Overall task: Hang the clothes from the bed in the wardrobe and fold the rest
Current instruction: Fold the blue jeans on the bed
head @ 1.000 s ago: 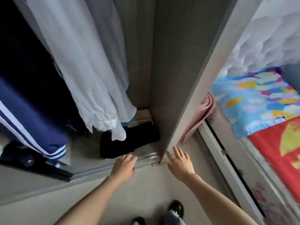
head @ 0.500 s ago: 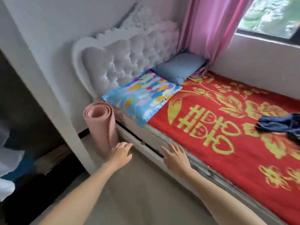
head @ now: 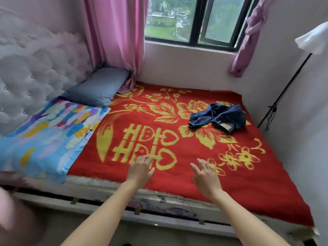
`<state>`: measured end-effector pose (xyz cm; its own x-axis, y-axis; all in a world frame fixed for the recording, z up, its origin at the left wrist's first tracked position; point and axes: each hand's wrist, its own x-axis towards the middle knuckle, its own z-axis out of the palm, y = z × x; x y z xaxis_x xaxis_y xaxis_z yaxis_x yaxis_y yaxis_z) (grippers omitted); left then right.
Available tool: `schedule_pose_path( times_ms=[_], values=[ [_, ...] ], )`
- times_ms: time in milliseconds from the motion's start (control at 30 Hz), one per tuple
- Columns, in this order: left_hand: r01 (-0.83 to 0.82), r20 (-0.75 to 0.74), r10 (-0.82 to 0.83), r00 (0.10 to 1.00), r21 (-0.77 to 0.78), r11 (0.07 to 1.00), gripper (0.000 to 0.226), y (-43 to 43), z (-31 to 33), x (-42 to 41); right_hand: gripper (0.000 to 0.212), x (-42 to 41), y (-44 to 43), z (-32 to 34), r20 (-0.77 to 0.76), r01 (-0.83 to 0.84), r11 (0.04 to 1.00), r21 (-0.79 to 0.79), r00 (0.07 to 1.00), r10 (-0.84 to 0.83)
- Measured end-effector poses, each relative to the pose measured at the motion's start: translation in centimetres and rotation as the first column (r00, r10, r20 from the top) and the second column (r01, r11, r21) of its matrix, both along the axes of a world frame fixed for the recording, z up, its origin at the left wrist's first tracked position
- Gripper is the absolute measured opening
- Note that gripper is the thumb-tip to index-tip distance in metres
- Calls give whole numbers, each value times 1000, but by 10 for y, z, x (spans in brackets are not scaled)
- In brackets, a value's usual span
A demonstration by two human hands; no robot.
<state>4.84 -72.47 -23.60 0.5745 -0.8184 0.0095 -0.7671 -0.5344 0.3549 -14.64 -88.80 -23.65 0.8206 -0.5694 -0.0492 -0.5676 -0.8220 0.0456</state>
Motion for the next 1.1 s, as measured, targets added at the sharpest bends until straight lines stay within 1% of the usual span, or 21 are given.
schedule_pose_path(
  times_ms=[167,333,433,533,633,700,833,967,1033,1100],
  values=[
    [109,25,-109,994,7,994,49,-84,-5,52,48,9,-63,0,24,159,987,-13,987,-158],
    [209,17,-209,978,-28,977,50,-157,-1,107,50,26,-121,6,-31,354,934,-54,934,-356],
    [235,50,-232,971,-53,971,50,-199,7,148,50,45,-156,17,-38,406,910,-84,911,-410],
    [211,14,-211,977,-46,976,49,-224,3,169,50,45,-178,26,-74,409,904,-128,905,-420],
    [233,-17,-233,972,-3,972,50,-255,-9,172,51,37,-206,28,-69,458,876,-148,879,-471],
    [279,-24,-278,960,14,960,50,-277,-14,163,50,28,-226,28,-56,503,853,-143,856,-514],
    [355,-12,-355,935,67,932,49,-313,-25,142,50,10,-265,10,-76,553,829,-80,826,-558],
    [324,37,-329,944,99,941,48,-360,-27,141,51,7,-329,-9,-117,562,827,-27,819,-561],
    [305,51,-317,947,164,938,48,-385,-32,133,50,9,-364,-23,-121,594,804,34,801,-586],
    [300,31,-318,948,258,919,49,-412,-43,115,51,10,-401,-44,-152,597,795,108,800,-580]
  ],
)
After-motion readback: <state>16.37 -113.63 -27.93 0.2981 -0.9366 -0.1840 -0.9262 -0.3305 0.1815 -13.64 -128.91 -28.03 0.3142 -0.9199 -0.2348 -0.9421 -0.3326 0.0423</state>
